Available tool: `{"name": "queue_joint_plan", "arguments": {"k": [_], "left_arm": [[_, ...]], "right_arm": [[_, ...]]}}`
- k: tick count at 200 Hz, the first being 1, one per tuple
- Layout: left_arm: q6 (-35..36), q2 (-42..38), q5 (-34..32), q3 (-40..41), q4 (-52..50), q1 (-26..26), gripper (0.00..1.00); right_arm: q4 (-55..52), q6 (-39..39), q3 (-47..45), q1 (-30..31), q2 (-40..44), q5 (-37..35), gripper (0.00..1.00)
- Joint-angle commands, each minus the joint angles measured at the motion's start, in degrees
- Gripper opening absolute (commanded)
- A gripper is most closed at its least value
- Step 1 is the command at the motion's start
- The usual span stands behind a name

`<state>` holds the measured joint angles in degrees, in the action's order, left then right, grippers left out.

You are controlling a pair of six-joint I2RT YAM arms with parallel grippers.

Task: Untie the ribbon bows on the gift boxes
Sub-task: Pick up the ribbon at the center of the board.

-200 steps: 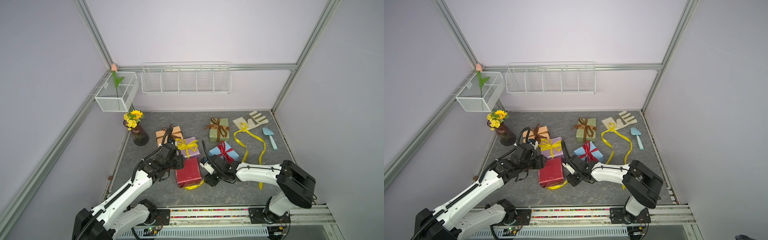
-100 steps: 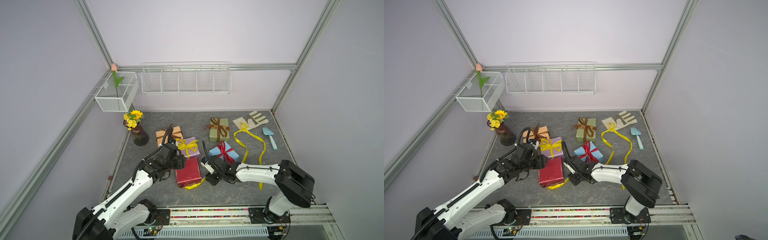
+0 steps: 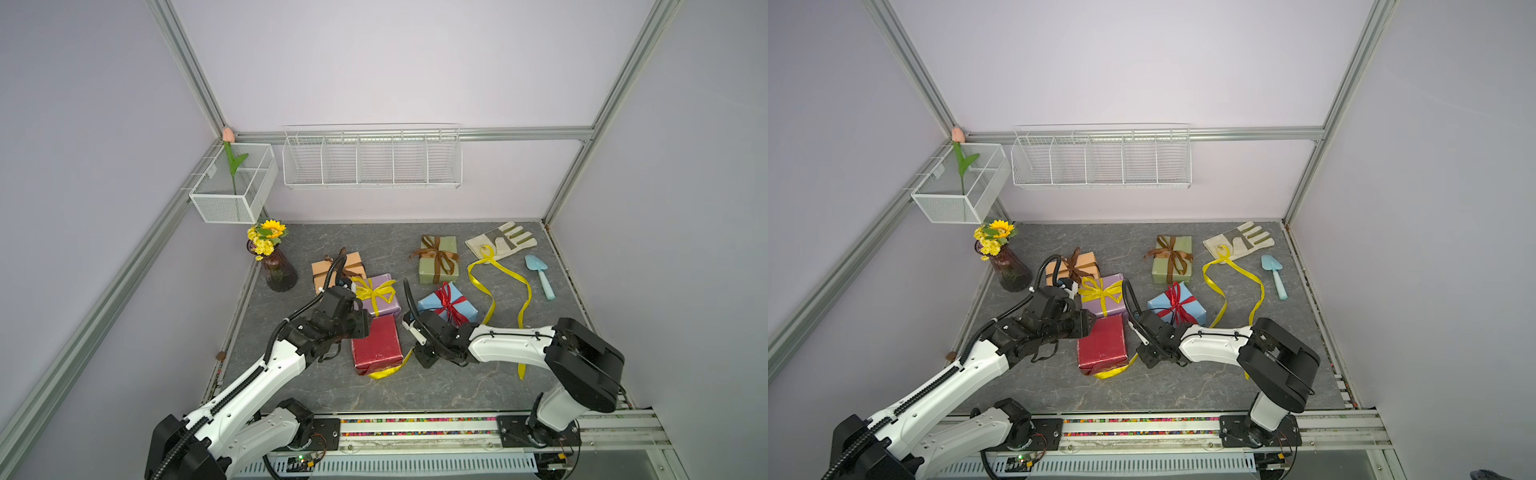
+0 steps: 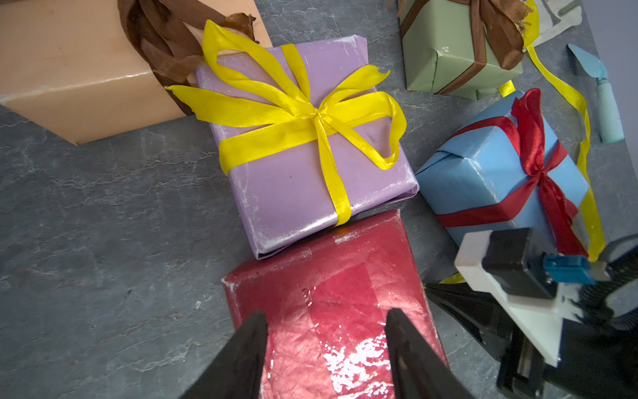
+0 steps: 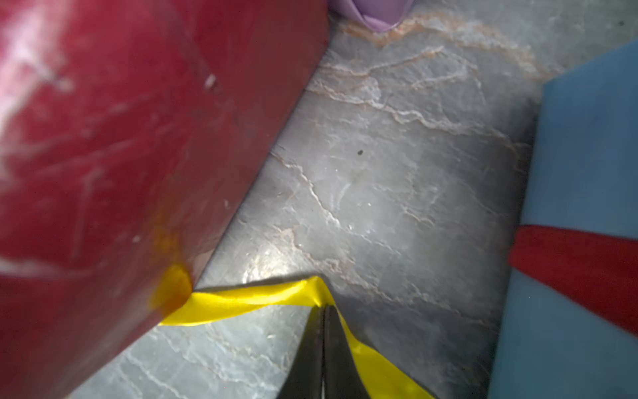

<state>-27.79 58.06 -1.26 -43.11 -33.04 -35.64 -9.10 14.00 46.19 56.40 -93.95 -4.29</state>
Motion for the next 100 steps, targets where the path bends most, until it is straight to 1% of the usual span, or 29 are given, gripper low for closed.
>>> {"name": "queue_joint_plan", "arguments": {"k": [1, 35, 75, 100], "left_arm": [[-0.48, -0.41, -0.59, 0.74, 0.6, 0.21, 0.57], [-0.42, 0.01, -0.72, 0.67, 1.63, 0.22, 0.57], [-0.44, 0.88, -0.76, -0.03, 2.36, 0.21, 0.57], [-0.42, 1.14, -0.67, -0.19, 2.69, 0.15, 0.57]], "right_arm": [[-3.94, 1.3, -0.62, -0.12, 2.85, -0.13, 0.07], [-7.0, 2.95, -1.35, -1.35, 11.71, -0.54, 0.07], [-11.77, 3.63, -1.31, -5.37, 28.3, -0.28, 0.07], [-16.39, 3.3, -0.22, -9.29, 38.46, -1.53, 0.07]]}}
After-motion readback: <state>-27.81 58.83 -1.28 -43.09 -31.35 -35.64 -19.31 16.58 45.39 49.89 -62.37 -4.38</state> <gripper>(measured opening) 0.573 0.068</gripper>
